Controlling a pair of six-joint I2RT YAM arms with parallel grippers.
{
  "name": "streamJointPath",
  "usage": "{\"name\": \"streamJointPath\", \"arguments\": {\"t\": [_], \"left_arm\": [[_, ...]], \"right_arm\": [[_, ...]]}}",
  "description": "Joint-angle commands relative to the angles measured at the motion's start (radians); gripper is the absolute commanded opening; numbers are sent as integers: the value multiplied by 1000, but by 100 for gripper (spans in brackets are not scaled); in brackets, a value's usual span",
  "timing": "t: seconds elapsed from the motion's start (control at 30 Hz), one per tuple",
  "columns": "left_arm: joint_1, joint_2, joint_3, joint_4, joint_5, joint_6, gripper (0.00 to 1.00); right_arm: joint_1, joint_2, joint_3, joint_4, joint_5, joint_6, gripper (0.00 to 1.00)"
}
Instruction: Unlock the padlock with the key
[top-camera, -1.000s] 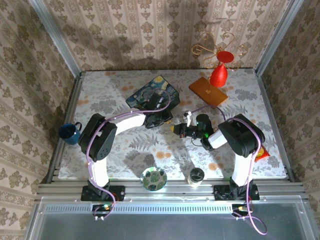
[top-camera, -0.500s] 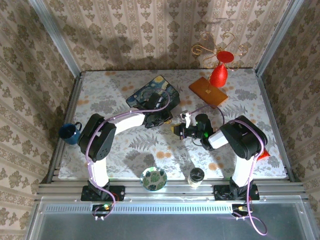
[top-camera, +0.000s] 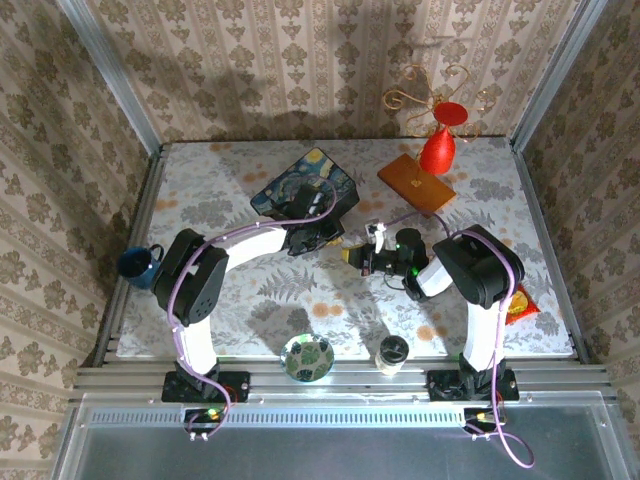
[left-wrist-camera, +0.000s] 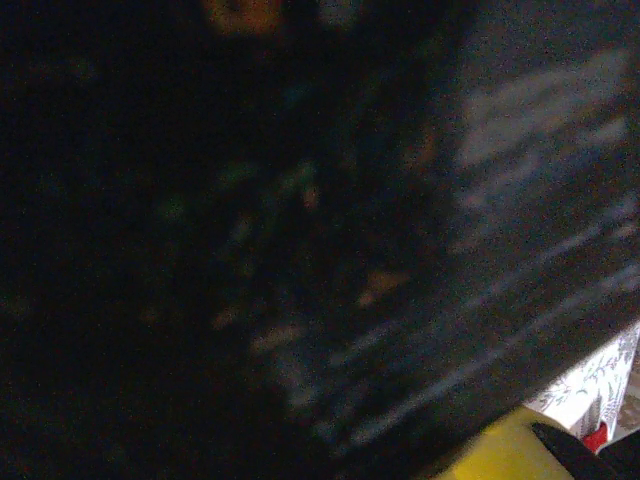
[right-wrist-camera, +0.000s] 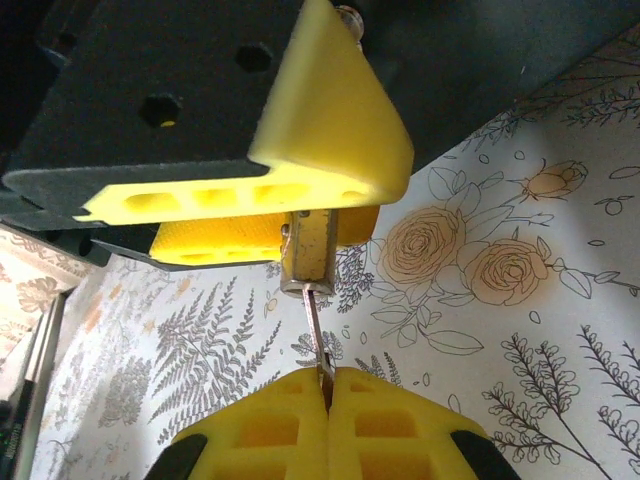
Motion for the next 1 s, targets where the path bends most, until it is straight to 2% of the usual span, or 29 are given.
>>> {"name": "streamJointPath", "arguments": {"t": [0.0,0.5,0.97], "left_arm": [[-35,-53,-20,-21,126,-12,0],[-30,-59,-42,-11,93,-55,0],[-22,-56,-48,-22,89,-54,0]], "right_arm": [[-30,14,47,113,46,50,0],[-44,22,33,115,46,66,0],[-57,6,33,112,-28,104,0]]}}
